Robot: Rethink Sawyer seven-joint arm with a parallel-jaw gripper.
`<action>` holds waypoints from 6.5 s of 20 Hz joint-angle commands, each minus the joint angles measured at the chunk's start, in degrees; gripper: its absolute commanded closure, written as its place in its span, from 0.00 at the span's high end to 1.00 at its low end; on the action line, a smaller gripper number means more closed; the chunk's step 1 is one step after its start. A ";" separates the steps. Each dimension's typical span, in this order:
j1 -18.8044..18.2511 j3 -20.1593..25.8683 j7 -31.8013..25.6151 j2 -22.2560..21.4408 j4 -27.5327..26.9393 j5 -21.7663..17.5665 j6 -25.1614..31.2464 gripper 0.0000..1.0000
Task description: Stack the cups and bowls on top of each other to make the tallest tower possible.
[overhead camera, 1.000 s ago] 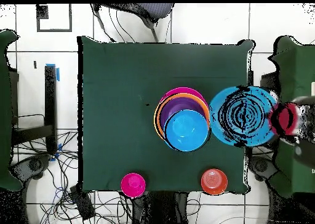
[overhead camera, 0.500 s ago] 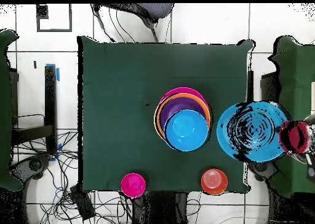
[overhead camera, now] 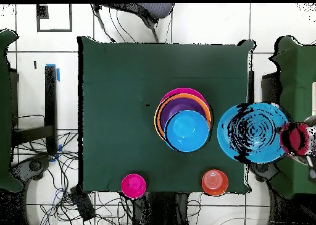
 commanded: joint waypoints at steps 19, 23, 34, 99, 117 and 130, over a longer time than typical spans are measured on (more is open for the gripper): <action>-10.35 5.42 -28.75 -11.97 20.13 10.31 -6.30 0.00; -10.64 2.74 -32.42 -14.66 23.05 12.37 -7.59 0.00; -8.31 -2.04 -35.66 -15.78 26.34 13.91 -10.32 0.00; 3.79 -23.14 -49.02 -12.57 32.75 17.67 -22.68 0.00; 4.80 -25.25 -49.51 -12.67 32.29 17.03 -22.27 0.00; 4.66 -25.61 -47.47 -13.95 29.64 13.98 -17.20 0.00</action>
